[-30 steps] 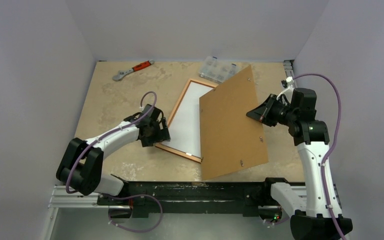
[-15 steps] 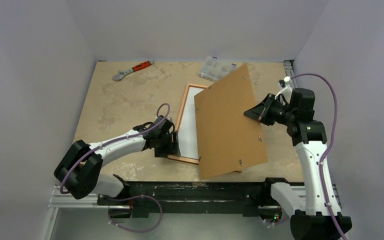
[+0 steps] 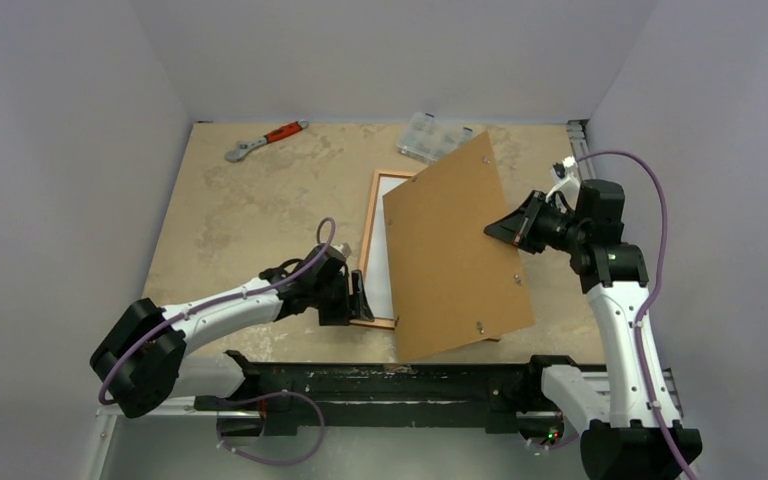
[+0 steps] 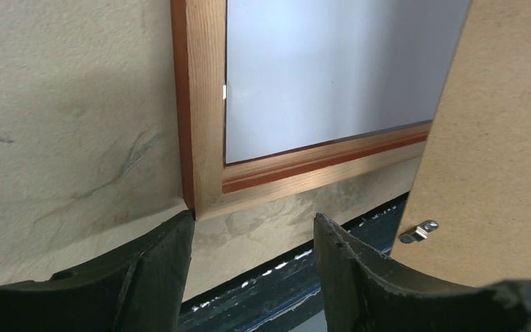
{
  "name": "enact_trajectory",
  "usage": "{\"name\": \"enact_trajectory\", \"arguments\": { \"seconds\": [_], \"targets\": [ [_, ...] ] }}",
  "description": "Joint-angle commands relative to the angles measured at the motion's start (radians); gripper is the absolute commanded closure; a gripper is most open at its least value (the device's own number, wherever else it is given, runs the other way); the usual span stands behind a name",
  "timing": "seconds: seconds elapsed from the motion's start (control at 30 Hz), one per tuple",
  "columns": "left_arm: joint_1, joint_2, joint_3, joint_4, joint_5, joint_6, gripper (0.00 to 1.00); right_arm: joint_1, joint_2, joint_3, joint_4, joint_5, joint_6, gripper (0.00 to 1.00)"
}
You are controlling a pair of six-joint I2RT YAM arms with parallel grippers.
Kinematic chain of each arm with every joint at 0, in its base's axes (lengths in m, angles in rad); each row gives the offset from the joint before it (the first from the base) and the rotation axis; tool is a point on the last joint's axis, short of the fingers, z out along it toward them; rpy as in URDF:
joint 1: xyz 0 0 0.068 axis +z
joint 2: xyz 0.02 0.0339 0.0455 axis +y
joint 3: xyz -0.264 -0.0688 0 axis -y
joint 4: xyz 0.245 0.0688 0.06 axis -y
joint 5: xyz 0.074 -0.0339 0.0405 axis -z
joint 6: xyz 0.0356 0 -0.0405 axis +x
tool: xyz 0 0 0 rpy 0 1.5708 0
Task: Put the photo into the frame
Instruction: Move the photo frame to the center of the board.
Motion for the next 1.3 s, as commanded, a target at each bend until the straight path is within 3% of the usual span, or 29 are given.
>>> {"name": "enact_trajectory", "arguments": {
  "seconds": [0.0,0.2,0.3,0.53,0.8,1.0,1.27],
  "targets": [
    [-0.004,-0.011,-0.005,0.163,0.068,-0.017,0.38,0.001,-0.020,0.013,0.085,-0.062,0.029,1.00],
    [-0.001,-0.018,-0.008,0.178,0.100,-0.010,0.35,0.001,-0.016,0.032,0.082,-0.052,0.029,1.00],
    [-0.001,0.007,0.026,0.111,0.111,0.033,0.33,0.001,-0.011,0.038,0.084,-0.052,0.029,1.00],
    [-0.001,-0.006,0.155,-0.168,-0.153,0.086,0.34,0.001,-0.011,0.053,0.067,-0.039,0.021,1.00],
    [-0.001,0.209,0.311,-0.188,-0.162,0.142,0.46,-0.001,-0.009,0.047,0.063,-0.023,0.021,1.00],
    [-0.004,0.322,0.350,-0.226,-0.171,0.097,0.52,0.000,-0.009,0.054,0.053,-0.015,0.016,1.00],
    [-0.053,0.297,0.326,-0.232,-0.143,0.046,0.81,-0.001,-0.012,0.057,0.048,0.001,0.009,1.00]
  ]
}}
